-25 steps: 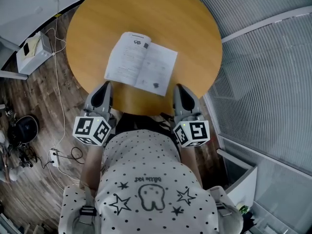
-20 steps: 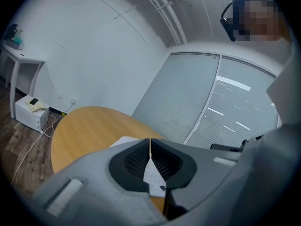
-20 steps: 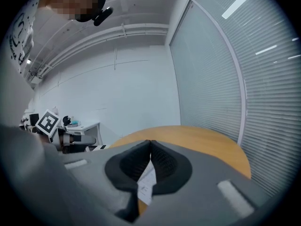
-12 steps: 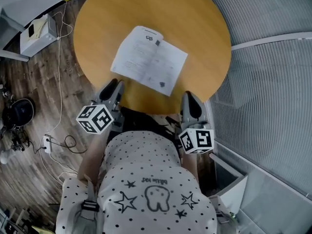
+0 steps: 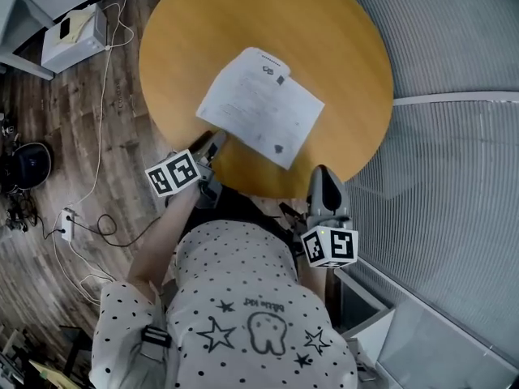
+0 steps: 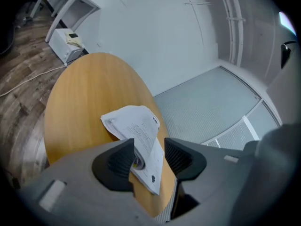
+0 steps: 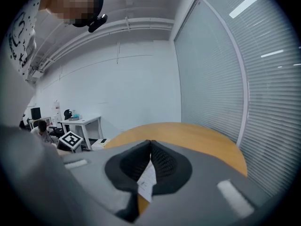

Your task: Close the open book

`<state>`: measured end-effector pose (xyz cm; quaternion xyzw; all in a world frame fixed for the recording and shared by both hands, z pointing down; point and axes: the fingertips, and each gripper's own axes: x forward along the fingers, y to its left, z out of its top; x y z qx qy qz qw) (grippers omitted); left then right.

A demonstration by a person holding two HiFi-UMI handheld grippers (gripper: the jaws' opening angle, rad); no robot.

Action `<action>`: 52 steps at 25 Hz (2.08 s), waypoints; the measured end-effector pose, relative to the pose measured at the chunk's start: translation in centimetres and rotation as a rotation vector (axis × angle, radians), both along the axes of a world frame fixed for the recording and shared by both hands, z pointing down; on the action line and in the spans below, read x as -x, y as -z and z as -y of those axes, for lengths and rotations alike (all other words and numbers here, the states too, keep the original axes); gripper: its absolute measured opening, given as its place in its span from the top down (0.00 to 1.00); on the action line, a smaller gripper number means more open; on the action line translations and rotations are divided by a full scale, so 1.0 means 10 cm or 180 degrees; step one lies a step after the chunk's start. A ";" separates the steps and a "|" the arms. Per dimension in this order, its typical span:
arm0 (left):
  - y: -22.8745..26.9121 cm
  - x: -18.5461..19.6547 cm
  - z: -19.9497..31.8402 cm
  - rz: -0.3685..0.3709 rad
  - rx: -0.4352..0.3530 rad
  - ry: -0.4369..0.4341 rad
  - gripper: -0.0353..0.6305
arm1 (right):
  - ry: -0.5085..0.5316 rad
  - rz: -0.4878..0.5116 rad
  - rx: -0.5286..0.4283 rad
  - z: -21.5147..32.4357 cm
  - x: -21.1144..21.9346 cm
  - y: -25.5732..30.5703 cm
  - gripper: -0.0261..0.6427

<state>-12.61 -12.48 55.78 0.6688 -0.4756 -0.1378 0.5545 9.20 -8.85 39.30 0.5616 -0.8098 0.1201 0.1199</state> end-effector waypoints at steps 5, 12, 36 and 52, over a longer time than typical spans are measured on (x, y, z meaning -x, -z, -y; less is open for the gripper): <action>-0.35 -0.07 0.08 -0.0239 0.0313 0.0053 0.62 | 0.0035 -0.0011 0.0023 0.03 0.05 -0.04 0.95; -0.68 -0.08 0.18 -0.0681 0.0625 0.0269 0.62 | 0.0029 -0.0036 0.0047 0.03 0.10 -0.05 0.95; -0.82 0.33 0.55 -0.0369 0.0495 0.0665 0.79 | -0.0058 -0.0074 0.0089 0.07 0.01 -0.09 0.95; -0.62 0.34 0.54 0.1166 0.0093 0.0170 0.89 | -0.0130 -0.0069 0.0099 0.04 -0.07 -0.10 0.95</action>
